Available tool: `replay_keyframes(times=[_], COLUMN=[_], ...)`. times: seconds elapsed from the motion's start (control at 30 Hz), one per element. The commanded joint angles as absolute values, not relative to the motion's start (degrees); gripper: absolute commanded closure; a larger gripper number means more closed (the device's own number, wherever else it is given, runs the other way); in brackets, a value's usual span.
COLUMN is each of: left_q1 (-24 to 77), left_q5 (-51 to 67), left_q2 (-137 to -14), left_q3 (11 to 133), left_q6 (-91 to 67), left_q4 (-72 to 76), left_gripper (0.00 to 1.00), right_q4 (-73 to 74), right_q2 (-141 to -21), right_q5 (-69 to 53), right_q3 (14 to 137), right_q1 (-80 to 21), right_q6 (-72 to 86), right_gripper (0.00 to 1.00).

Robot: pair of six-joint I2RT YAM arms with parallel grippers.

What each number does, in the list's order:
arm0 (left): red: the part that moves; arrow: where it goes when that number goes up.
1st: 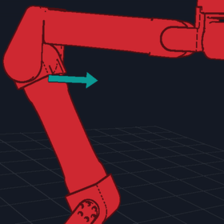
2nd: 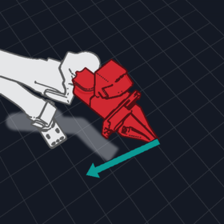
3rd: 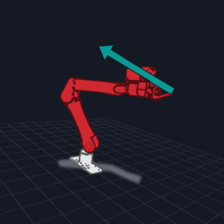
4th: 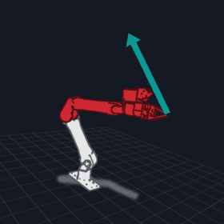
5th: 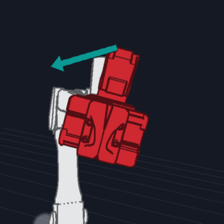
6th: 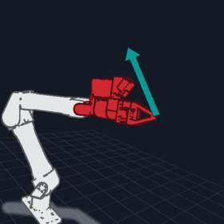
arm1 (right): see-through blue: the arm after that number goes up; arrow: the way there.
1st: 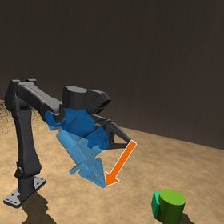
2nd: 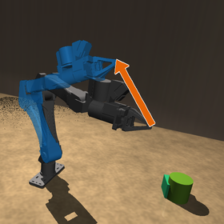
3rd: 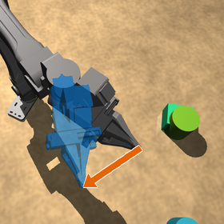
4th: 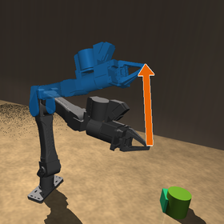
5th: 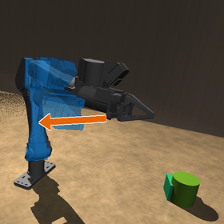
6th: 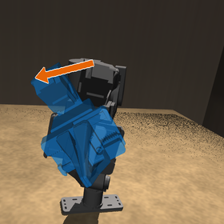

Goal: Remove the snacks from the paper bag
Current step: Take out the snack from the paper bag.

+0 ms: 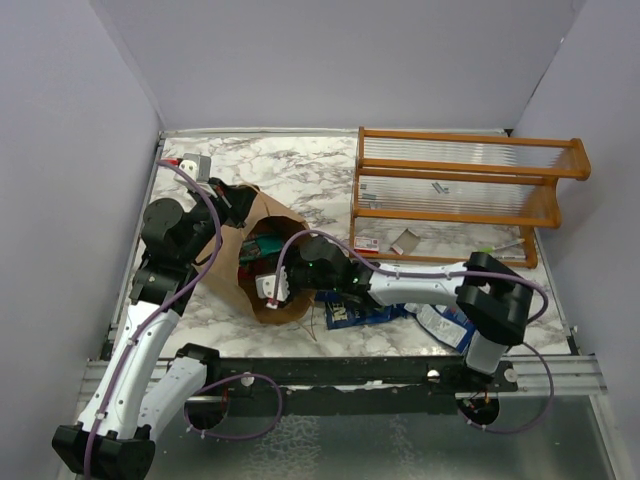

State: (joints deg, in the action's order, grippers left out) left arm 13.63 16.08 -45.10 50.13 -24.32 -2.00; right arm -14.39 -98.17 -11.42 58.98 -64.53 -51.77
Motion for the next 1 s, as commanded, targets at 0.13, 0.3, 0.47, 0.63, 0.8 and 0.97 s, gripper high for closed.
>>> replay_keyframes(times=[0.13, 0.3, 0.47, 0.63, 0.8, 0.97], left_q1=[13.79, 13.79, 13.80, 13.80, 13.80, 13.75], left_q5=[17.79, 18.76, 19.16, 19.26, 19.29, 19.28], left_q2=[-42.75, -42.18, -42.06, -42.18, -42.19, -42.19], left_q3=[52.14, 51.86, 51.85, 52.11, 52.21, 52.47], left_q6=[-21.92, -21.97, -22.06, -22.16, -22.40, -22.37], left_q4=[-1.92, -1.47, -1.12, -1.13, -1.19, -1.39], left_gripper=[1.00, 1.00, 1.00, 1.00, 1.00, 1.00], right_q4=[-25.57, -26.80, -27.52, -29.21, -29.98, -32.32], right_q2=[-108.08, -111.14, -113.76, -116.60, -119.02, -121.55], right_q5=[-3.85, -4.41, -3.77, -2.93, -2.53, 2.16], right_q3=[64.47, 65.35, 65.76, 66.43, 68.25, 70.54], right_q1=[-63.94, -62.27, -61.93, -61.52, -61.31, -61.12], right_q6=[-54.76, -54.29, -54.37, -53.33, -53.24, -54.24], right_gripper=[0.43, 0.49, 0.59, 0.60, 0.60, 0.58])
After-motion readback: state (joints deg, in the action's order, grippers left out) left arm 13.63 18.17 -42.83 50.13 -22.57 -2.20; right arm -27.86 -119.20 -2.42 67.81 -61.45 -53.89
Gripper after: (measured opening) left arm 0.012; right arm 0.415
